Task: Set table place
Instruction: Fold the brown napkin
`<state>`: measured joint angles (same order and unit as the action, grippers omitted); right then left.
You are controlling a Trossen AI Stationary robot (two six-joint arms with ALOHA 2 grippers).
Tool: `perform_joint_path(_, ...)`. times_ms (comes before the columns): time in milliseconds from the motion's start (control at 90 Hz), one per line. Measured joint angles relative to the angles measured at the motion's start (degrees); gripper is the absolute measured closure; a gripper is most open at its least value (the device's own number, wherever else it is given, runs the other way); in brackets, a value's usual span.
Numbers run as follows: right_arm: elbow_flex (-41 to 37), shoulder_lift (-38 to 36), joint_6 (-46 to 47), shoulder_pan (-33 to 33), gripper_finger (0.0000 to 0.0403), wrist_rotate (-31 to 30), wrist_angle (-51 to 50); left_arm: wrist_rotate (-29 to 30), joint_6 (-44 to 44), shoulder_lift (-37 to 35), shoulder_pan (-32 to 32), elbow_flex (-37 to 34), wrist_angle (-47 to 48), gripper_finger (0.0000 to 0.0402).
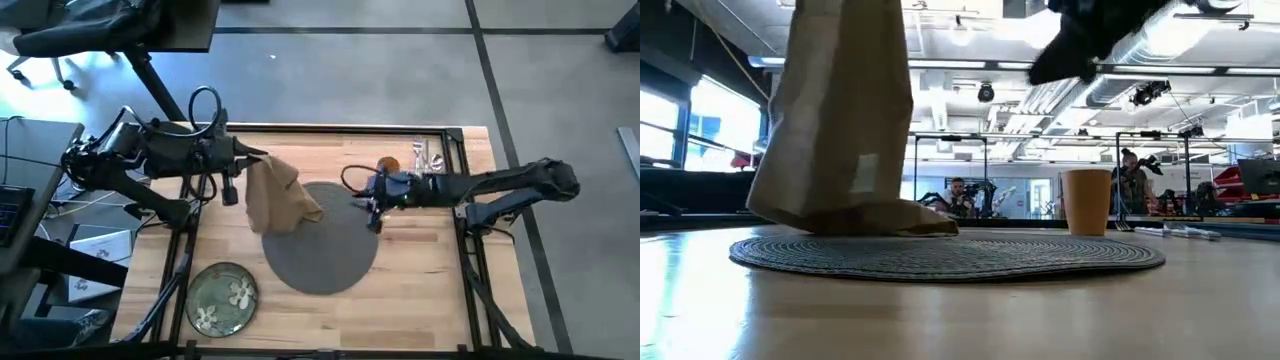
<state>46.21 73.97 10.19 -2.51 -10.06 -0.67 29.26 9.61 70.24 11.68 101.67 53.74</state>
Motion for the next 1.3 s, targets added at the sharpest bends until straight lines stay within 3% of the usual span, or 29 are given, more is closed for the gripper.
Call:
perform_joint_path(78,-3.61,3.84,-0.11,-0.30,0.0270,0.09,12.23,-0.02,0.02,0.03,0.00,0.00,0.01,0.0402)
perform_joint_path(156,-4.33,8.25,-0.13,-0.19,0.0243,0.08,17.60,-0.05,0.02,0.13,0.00,0.00,0.00,0.0402)
perform_joint_path(444,3.80,23.75,-3.06,-0.17,0.0190,2.04,18.56,-0.11,0.53,0.26,-0.02,0.00,-0.03,0.0402)
perform_joint_path(856,13.66,35.88,-6.78,-0.16,0.0192,8.51,18.57,-0.18,0.63,0.28,-0.02,0.00,-0.04,0.0402)
perform_joint_path(1111,19.28,41.46,-8.10,-0.09,0.0194,8.55,19.04,-0.18,0.99,0.28,-0.02,0.00,-0.02,0.0402)
perform_joint_path(1211,20.78,42.63,-8.17,-0.02,0.0220,7.61,19.03,-0.18,0.98,0.28,-0.02,0.00,-0.01,0.0402)
perform_joint_path(1300,21.24,43.10,-8.86,-0.02,0.0278,3.11,18.17,-0.18,0.98,0.28,-0.02,0.00,-0.01,0.0402)
